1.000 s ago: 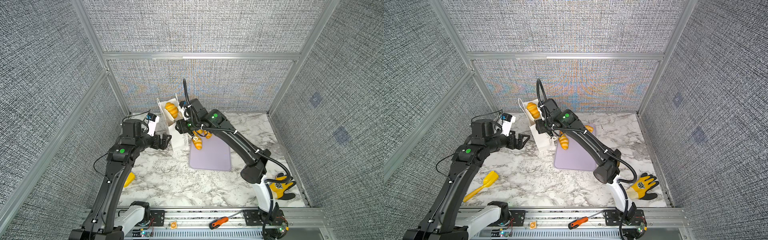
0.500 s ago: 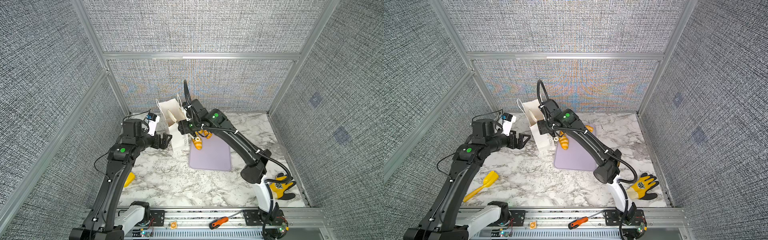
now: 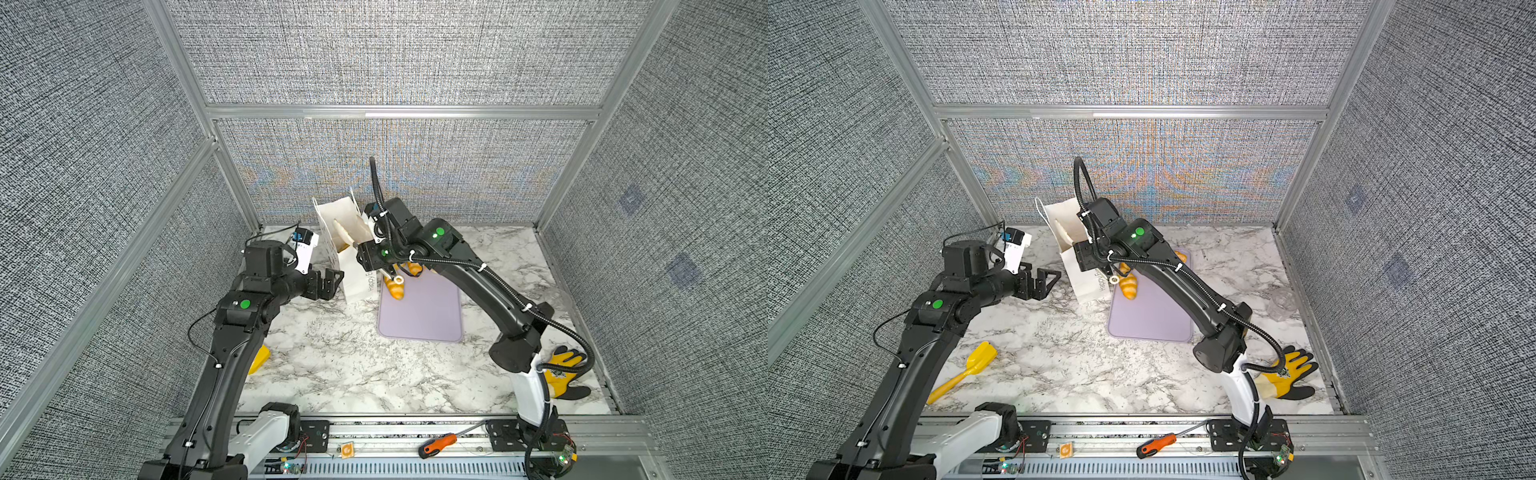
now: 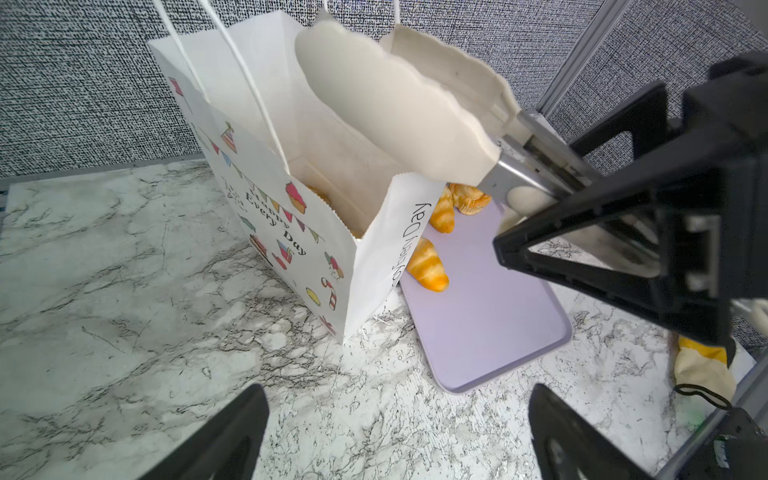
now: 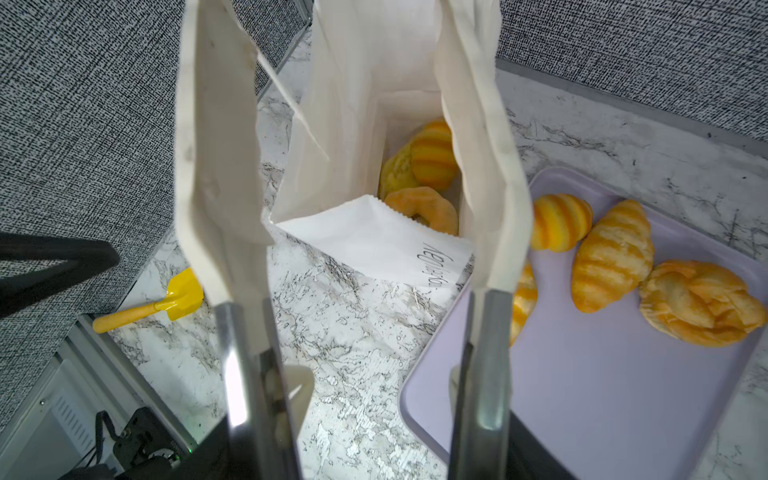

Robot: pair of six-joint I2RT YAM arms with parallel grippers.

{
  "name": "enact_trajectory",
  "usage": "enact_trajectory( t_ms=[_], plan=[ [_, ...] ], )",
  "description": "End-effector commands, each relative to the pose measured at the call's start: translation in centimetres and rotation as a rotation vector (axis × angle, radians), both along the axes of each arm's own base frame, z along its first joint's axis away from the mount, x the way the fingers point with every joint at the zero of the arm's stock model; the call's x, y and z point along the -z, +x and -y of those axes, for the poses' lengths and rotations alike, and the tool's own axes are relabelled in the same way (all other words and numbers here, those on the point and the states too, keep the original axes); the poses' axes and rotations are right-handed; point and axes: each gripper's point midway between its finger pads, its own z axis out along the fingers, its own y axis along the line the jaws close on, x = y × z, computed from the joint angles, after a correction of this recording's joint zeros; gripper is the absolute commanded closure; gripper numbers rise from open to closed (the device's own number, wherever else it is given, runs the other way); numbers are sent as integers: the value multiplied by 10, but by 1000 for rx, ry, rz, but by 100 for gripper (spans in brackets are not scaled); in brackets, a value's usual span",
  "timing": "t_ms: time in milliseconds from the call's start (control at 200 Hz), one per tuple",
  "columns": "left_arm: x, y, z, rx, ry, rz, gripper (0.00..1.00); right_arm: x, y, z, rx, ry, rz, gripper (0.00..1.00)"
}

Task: Place the fake bread into the paper bag
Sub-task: 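Open the tongs and withdraw them from the bag with the right gripper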

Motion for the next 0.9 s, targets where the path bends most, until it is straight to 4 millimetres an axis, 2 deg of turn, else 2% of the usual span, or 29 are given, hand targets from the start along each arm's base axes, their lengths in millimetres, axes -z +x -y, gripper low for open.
enact_trajectory(
  t_ms=[0, 140, 380, 555, 680, 810, 895],
  plan=[
    [-6, 1, -2, -12, -1, 30, 1, -18, -1, 8, 15, 13, 73, 34],
    [-5, 1, 2, 5, -23, 31, 1, -23, -11, 21, 34, 11, 98, 35],
    [-4, -5, 12, 56, -61, 11, 1, -11, -27, 57, 99, -85, 78, 35],
    [-4, -9, 16, 77, -69, 8, 1, -12, -30, 82, 146, -124, 105, 34],
    [-5, -11, 28, 117, -97, 3, 1, -11, -32, 96, 174, -135, 105, 34],
    [-4, -12, 38, 141, -110, -3, 1, 1, -37, 115, 211, -174, 79, 34],
    [-2, -14, 44, 149, -115, -2, 1, 16, -42, 130, 241, -207, 43, 34]
  ],
)
